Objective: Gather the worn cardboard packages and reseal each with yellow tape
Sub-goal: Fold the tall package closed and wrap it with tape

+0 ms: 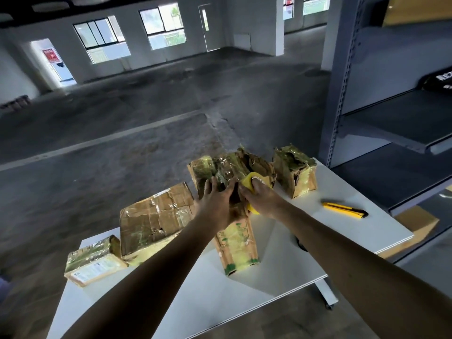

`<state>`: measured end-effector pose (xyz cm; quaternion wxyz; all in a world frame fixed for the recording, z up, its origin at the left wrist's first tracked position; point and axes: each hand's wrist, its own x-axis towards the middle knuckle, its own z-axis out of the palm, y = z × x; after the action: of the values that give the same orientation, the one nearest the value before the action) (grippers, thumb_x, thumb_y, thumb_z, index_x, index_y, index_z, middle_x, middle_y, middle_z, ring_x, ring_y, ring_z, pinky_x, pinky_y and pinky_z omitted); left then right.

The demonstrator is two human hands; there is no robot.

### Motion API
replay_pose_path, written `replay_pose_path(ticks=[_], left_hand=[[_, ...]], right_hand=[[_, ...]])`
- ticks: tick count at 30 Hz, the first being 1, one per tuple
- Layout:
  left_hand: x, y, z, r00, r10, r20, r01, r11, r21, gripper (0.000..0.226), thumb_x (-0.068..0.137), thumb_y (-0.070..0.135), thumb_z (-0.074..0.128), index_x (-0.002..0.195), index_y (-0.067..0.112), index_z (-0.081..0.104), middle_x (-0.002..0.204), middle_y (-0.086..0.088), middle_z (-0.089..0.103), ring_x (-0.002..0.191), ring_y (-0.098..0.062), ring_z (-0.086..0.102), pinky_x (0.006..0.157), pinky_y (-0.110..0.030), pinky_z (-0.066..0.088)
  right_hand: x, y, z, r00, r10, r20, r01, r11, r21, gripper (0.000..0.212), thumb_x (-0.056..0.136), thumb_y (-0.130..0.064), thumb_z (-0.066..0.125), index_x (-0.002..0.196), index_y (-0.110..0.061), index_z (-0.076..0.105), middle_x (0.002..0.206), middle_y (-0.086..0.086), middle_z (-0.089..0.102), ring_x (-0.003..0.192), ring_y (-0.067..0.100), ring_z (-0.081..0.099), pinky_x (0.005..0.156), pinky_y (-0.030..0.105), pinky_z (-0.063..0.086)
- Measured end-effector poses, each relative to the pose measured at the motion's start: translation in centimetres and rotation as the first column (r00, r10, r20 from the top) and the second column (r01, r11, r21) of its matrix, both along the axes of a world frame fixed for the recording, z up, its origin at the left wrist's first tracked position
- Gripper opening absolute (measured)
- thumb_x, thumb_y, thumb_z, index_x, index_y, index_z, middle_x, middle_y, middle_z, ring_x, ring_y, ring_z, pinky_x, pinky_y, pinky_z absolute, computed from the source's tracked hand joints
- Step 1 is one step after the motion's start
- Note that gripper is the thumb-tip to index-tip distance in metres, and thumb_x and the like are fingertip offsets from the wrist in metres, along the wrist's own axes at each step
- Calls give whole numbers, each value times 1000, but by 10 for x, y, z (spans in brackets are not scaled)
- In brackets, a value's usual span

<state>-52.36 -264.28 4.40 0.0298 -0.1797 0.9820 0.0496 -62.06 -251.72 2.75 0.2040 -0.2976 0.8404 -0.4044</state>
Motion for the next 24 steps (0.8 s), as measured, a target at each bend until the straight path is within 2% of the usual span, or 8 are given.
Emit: replay_pose_path(ticks=[5,7,10,14,17,19,21,24], left_hand=[[-1,5,-12,990,29,-135,-47,990,-132,114,65,91,53,154,43,3,164,-14,10,151,-34,10,111,-61,30],[-1,6,-14,989,28,-142,-53,983,-173,110,67,93,46,154,42,4,164,-14,11,150,-34,13,113,-61,24],[-2,11,-13,992,58,-115,-76,985,-157,104,73,88,45,155,40,3,165,-12,4,151,-37,10,115,-65,15],[-3,23,-13,989,79,-126,-97,985,-145,95,80,78,48,156,37,7,166,-7,2,151,-38,8,112,-66,15],[-3,28,-14,982,131,-134,-149,980,-134,87,86,71,46,156,37,8,166,-6,-2,151,-38,8,109,-67,15],[-3,34,-12,980,135,-146,-156,977,-143,80,91,66,41,156,34,8,166,-7,-4,151,-38,8,108,-68,17],[-4,35,-8,980,132,-146,-149,982,-114,79,92,65,39,156,33,8,166,-8,-6,151,-39,6,109,-69,17],[-9,18,-10,995,94,-45,-94,996,8,102,78,83,43,156,34,1,165,-10,-12,150,-41,-5,114,-67,18]], right_hand=[[-4,2,0,997,-2,83,5,1000,-29,39,104,-49,37,116,-13,45,117,11,53,102,24,52,72,31,39],[-6,4,0,990,-23,142,29,999,-40,44,104,-49,36,129,-13,45,131,16,52,111,28,52,83,32,38],[-7,6,0,990,-39,135,43,999,-30,48,105,-49,33,137,-14,41,141,16,49,124,31,49,89,33,36],[-9,14,8,988,-156,18,156,986,-64,42,106,-44,32,124,-8,44,127,19,52,120,33,50,91,36,36],[-8,22,15,984,-179,-24,175,976,-130,44,106,-42,36,129,-6,44,130,17,50,123,30,45,95,36,32],[-2,28,17,990,-139,-24,130,964,-233,39,105,-40,41,122,-6,49,114,11,54,107,26,49,89,36,37],[4,32,17,992,-119,-46,97,934,-343,28,104,-37,45,101,-10,52,92,5,53,86,17,51,80,38,43],[8,36,23,993,-121,0,108,887,-449,21,103,-35,49,85,-24,49,77,-4,50,72,11,48,72,39,42]])
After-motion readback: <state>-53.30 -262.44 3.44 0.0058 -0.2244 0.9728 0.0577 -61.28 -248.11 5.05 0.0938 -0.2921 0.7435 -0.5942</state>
